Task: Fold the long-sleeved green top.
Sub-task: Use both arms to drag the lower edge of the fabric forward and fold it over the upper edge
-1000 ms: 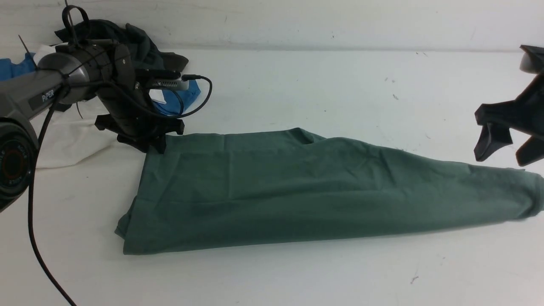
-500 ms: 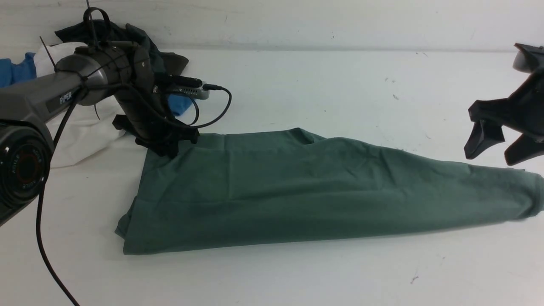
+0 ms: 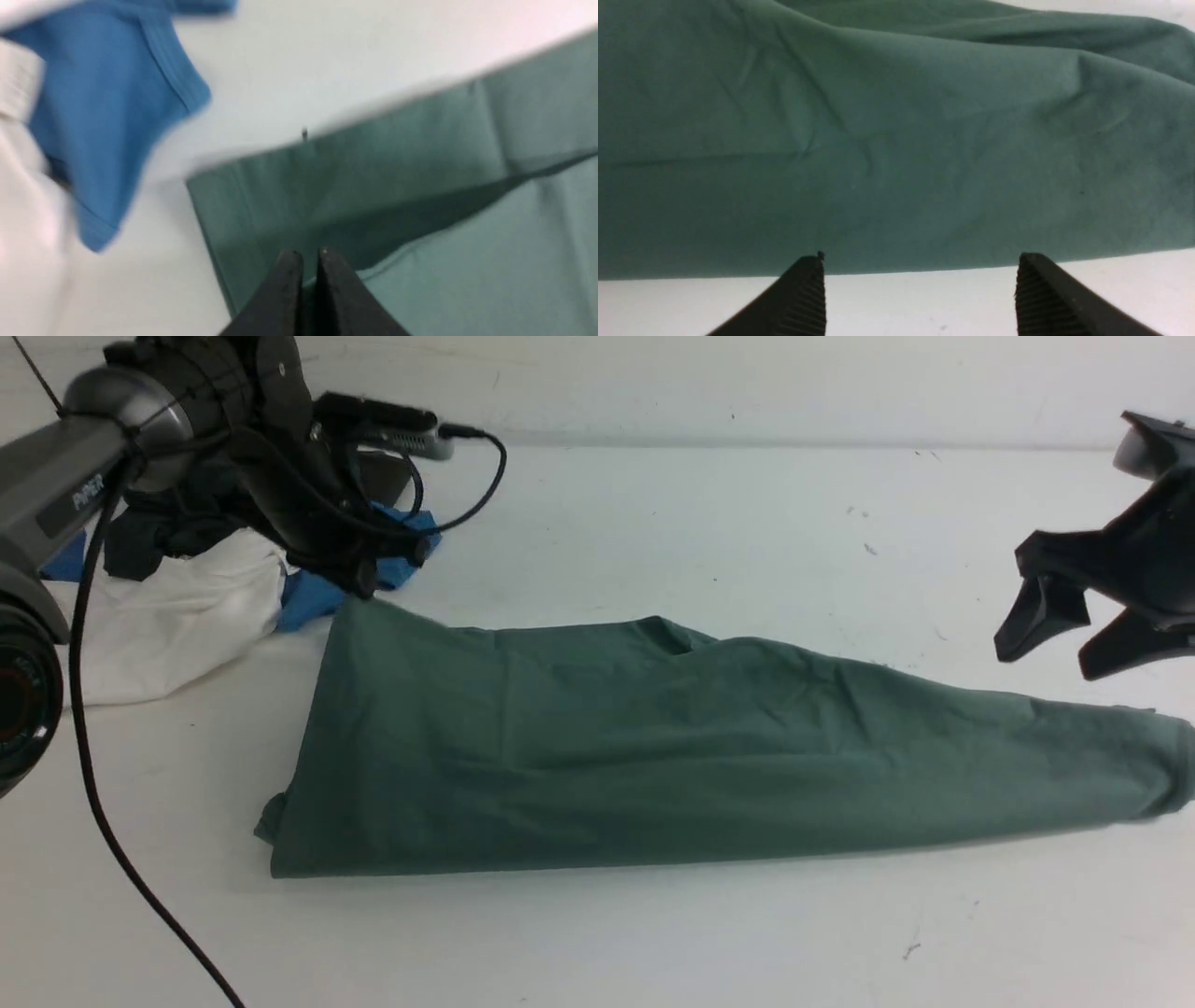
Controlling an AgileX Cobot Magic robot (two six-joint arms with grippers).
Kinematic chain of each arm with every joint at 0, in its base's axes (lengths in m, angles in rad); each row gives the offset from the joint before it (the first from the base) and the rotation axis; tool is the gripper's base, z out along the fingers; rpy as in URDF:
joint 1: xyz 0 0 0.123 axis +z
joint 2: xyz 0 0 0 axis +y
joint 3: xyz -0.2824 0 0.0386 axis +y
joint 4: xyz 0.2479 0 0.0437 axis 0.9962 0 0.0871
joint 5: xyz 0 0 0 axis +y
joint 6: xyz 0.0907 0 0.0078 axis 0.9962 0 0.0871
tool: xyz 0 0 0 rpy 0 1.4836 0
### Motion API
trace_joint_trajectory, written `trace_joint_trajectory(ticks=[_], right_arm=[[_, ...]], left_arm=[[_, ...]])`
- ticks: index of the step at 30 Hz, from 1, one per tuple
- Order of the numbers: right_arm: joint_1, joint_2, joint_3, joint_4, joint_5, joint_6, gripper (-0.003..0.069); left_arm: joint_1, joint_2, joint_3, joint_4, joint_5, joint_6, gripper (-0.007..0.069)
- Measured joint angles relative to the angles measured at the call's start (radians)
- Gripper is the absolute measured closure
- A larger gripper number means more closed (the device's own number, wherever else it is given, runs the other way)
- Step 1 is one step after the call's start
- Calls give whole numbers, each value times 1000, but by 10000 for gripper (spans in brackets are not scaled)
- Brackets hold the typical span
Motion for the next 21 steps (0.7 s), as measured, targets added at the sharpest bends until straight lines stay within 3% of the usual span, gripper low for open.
trace_joint_trajectory(ticks=[7,15,21], right_arm=[[10,22,-168,107,3,-98,157],[185,304,-525,117,8,-276,157],[281,571,-781,27,12,-305,155]], left_arm=[[0,-9,-49,34,1,0,608],[0,-8,-49,74,28,-8,608],[0,-8,-49,74,31,-8,611]])
